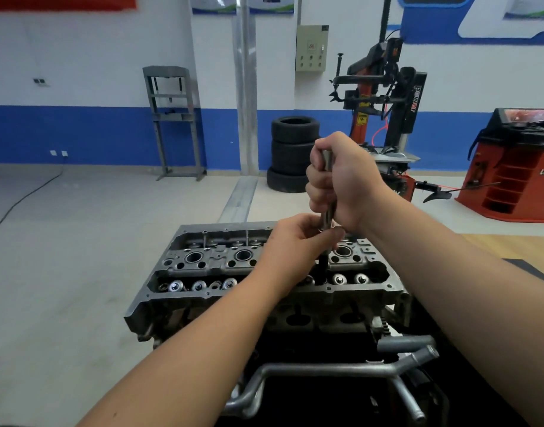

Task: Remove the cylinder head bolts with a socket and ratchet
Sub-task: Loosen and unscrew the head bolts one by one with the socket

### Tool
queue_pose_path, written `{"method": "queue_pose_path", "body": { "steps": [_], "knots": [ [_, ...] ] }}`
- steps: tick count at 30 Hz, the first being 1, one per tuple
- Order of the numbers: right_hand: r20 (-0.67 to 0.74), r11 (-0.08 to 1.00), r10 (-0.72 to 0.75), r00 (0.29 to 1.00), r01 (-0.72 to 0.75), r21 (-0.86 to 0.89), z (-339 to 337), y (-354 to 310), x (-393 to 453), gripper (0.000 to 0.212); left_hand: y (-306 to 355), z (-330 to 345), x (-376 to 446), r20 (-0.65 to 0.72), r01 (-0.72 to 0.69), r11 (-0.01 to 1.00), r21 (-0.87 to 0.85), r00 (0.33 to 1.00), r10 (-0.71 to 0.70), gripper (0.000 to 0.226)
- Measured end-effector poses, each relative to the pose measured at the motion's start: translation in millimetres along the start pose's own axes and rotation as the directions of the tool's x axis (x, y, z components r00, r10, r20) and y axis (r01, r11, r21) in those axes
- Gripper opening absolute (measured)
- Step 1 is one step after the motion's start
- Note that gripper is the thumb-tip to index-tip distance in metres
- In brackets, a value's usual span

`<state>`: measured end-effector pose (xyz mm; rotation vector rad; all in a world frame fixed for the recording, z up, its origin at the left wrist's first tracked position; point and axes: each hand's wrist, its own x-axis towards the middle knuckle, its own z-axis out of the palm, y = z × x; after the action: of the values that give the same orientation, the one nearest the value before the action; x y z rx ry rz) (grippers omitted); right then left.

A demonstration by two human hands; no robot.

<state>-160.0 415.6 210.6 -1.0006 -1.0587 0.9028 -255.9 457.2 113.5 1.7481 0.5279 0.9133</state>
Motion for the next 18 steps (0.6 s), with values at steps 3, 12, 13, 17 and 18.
{"method": "queue_pose_path", "body": {
  "steps": [3, 12, 13, 17, 18],
  "knots": [
    [-0.014, 1.000, 0.012, 1.000, -0.012, -0.014, 1, -1, -1, 0.039, 9, 10, 8, 0.088, 0.107, 0.984, -0.141, 0.992, -0.095, 0.015],
    [0.010, 1.000, -0.007, 1.000, 0.007, -0.007, 2, -3, -7, 0.034, 17, 38, 20, -0.044, 0.178, 0.979, -0.102, 0.982, -0.184, 0.017],
    [0.015, 1.000, -0.003, 1.000, 0.003, -0.010, 1, -4, -7, 0.034, 17, 40, 20, -0.084, 0.169, 0.981, -0.098, 0.980, -0.178, 0.014],
    [0.029, 1.000, 0.014, 0.999, -0.014, -0.021, 0, -4, -6, 0.034, 14, 46, 20, -0.204, 0.142, 0.987, -0.073, 0.967, -0.154, 0.011],
    [0.031, 1.000, 0.018, 0.999, -0.017, -0.022, 0, -4, -6, 0.034, 14, 47, 20, -0.227, 0.142, 0.989, -0.053, 0.962, -0.150, 0.011]
  ]
}}
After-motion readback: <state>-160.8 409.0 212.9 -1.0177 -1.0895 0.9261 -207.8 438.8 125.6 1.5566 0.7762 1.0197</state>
